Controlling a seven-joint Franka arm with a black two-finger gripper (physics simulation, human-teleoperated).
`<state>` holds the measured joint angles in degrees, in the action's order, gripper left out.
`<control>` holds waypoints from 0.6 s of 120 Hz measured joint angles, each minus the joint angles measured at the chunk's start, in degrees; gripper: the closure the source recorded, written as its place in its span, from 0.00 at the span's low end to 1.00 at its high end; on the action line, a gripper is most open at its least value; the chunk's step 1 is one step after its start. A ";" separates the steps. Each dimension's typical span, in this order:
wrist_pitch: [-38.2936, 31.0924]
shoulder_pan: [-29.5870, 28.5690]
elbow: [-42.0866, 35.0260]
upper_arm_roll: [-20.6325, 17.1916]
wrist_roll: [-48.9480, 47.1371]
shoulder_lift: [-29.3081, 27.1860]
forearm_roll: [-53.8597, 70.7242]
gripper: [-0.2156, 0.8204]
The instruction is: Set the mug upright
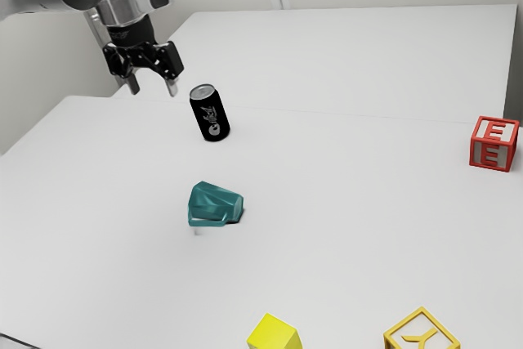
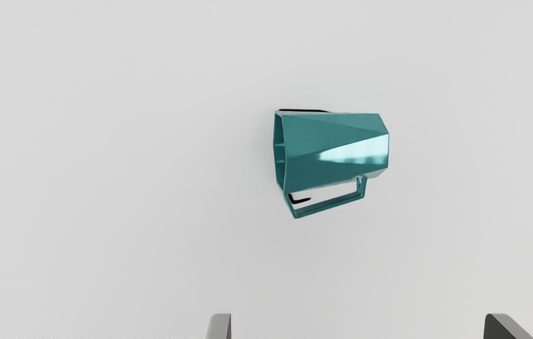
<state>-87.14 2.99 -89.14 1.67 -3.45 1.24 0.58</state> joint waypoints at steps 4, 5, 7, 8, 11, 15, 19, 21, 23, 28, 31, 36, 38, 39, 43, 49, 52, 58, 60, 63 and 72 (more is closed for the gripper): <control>0.03 0.13 -0.02 0.00 -0.14 -0.01 0.01 0.23; 0.04 0.17 -0.03 0.00 -0.17 -0.03 0.01 0.23; 0.05 0.23 -0.04 0.00 -0.24 -0.04 0.01 0.23; 0.06 0.26 -0.06 0.00 -0.27 -0.06 0.01 0.23; 0.08 0.35 -0.27 0.00 -0.36 -0.17 0.02 0.23; 0.10 0.46 -0.69 0.00 -0.48 -0.46 0.01 0.23; 0.07 0.57 -1.45 0.00 -0.59 -1.03 0.00 0.23; -0.01 0.62 -2.01 0.00 -0.64 -1.42 -0.01 0.23; -0.13 0.68 -2.59 0.00 -0.68 -1.82 -0.01 0.23; -0.50 0.81 -4.09 0.00 -0.75 -2.73 -0.02 0.23; -0.73 0.88 -4.82 0.04 -0.79 -3.09 -0.03 0.23; -1.25 0.87 -6.22 0.07 -0.84 -3.76 -0.06 0.23; -1.55 0.81 -6.95 0.07 -0.86 -4.07 -0.08 0.23; -1.71 0.76 -7.30 0.08 -0.86 -4.22 -0.09 0.23; -2.49 0.60 -8.86 0.23 -0.81 -4.81 -0.26 0.23; -4.00 0.40 -11.26 0.98 -0.57 -5.47 -0.59 0.23; -4.80 0.21 -12.33 1.49 -0.41 -5.77 -0.97 0.23; -6.64 -0.36 -14.70 2.61 0.10 -6.26 -2.02 0.23; -7.29 -0.62 -15.42 2.93 0.30 -6.36 -2.40 0.23; -8.32 -0.98 -16.58 3.36 0.65 -6.51 -3.03 0.23; -11.77 -1.15 -20.04 4.99 2.00 -6.72 -5.46 0.23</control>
<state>-98.90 1.84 -109.18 6.66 -1.45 -5.48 -4.88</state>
